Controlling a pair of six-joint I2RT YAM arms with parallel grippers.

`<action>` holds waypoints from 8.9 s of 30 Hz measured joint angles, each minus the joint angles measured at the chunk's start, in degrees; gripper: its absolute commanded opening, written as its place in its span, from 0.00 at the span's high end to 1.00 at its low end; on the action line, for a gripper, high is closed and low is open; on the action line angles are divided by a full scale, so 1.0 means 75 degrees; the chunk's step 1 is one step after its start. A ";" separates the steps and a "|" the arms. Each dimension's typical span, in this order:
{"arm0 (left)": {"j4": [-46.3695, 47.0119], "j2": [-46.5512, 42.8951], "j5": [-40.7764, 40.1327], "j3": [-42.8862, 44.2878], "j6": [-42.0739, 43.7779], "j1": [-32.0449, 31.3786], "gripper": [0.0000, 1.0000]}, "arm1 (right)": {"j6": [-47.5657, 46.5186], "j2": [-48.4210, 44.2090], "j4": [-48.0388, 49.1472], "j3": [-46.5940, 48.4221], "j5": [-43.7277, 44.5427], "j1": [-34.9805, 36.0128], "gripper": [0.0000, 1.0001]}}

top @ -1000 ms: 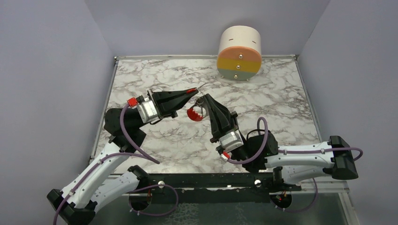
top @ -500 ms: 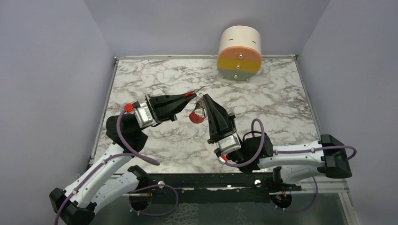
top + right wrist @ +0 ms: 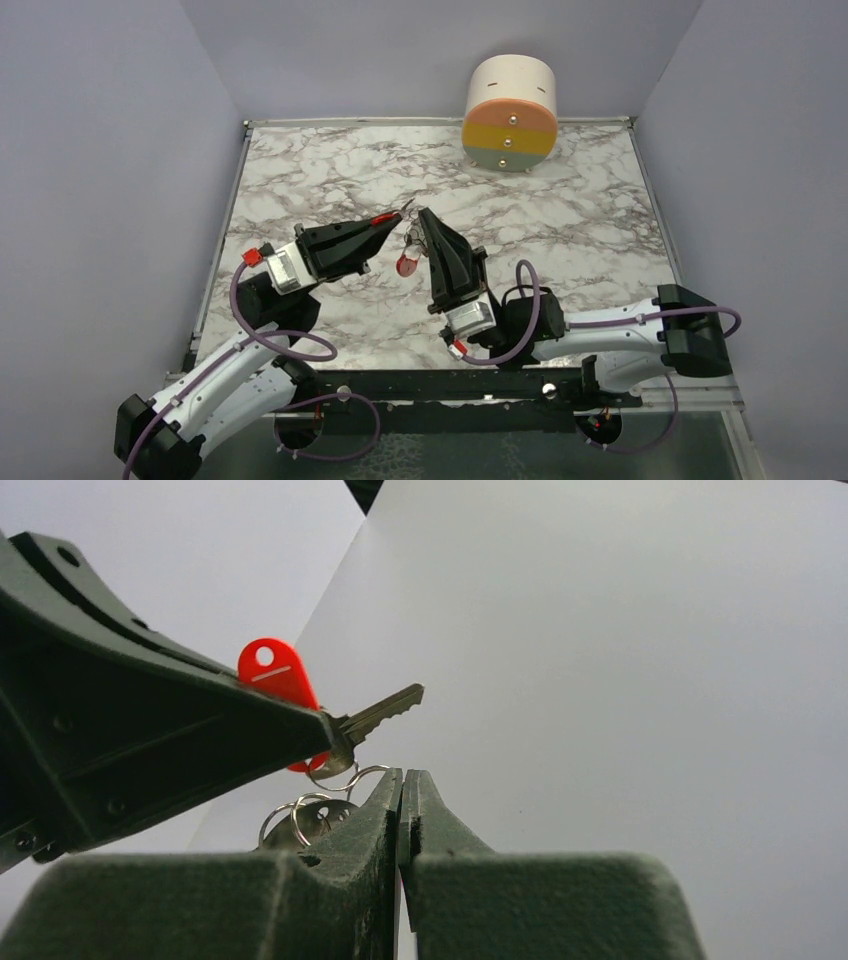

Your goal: Remove the keys from the keyring

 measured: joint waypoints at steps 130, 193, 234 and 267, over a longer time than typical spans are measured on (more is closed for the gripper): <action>0.0495 0.0204 -0.0836 -0.0350 -0.0501 0.0017 1.00 | 0.6167 -0.1550 -0.5968 0.0965 0.0460 -0.0411 0.57; -0.0909 0.0108 -0.1218 -0.0038 0.0915 -0.0131 1.00 | 0.5712 -0.1746 -0.6234 0.0909 0.0644 -0.0726 0.99; -0.1110 0.0189 -0.2069 -0.0350 0.0871 -0.0032 0.94 | 0.5983 -0.1501 -0.6592 0.0953 0.0688 -0.1078 0.63; -0.0833 0.0236 -0.1647 -0.0350 0.0353 -0.0032 0.96 | 0.5388 -0.0784 -0.5077 0.0586 0.1553 -0.1145 0.51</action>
